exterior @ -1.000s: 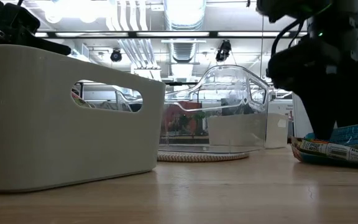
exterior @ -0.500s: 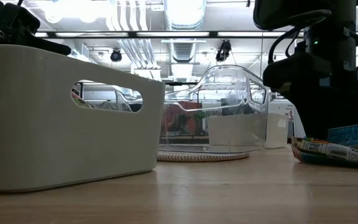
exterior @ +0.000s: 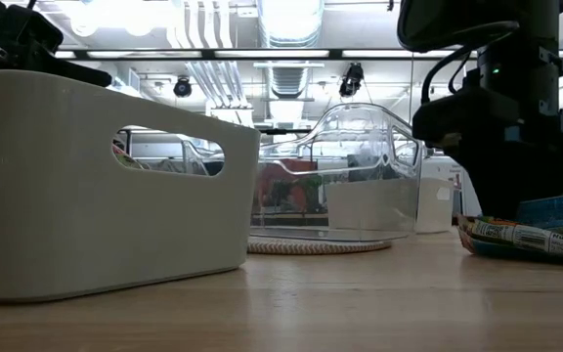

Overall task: Pick and place Granola Bars by type
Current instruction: Put the blue granola bar into the transparent bin

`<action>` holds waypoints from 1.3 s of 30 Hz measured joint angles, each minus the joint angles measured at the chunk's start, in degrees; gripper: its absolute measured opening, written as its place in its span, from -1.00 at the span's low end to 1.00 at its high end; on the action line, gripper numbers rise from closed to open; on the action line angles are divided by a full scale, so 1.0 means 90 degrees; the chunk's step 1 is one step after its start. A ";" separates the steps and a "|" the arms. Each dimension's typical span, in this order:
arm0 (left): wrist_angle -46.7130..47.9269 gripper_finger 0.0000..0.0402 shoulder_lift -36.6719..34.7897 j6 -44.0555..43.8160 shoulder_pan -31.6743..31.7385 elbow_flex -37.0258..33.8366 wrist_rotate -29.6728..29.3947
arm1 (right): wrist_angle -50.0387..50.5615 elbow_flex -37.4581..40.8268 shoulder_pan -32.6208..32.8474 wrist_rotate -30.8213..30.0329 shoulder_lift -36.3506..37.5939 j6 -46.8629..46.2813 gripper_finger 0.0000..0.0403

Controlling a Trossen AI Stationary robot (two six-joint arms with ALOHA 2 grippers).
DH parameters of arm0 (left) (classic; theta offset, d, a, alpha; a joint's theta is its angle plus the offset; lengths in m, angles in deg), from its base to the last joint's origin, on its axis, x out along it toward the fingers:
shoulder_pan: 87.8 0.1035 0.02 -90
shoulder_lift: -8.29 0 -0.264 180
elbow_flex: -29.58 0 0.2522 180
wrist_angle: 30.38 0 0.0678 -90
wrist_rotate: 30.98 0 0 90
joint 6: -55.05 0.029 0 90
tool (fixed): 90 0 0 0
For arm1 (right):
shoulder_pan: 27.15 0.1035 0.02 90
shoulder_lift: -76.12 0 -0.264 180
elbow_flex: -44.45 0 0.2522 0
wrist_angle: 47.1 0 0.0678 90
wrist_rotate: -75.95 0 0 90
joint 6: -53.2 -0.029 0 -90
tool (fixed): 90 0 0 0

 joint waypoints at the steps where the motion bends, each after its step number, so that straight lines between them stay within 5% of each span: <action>1: 0.0000 -1.00 0.0001 0.0000 0.0000 -0.0002 -0.0001 | 0.0000 0.0002 0.0000 0.0007 0.0000 0.0000 -0.06; 15: 0.0000 -1.00 0.0001 0.0000 -0.0002 -0.0002 0.0000 | -0.0005 0.0003 0.0000 -0.0012 0.0066 0.0000 -0.33; 39: 0.0000 -1.00 -0.0001 0.0000 -0.0002 -0.0001 -0.0001 | -0.0051 0.0025 0.0546 -0.0523 0.0168 0.0166 -0.01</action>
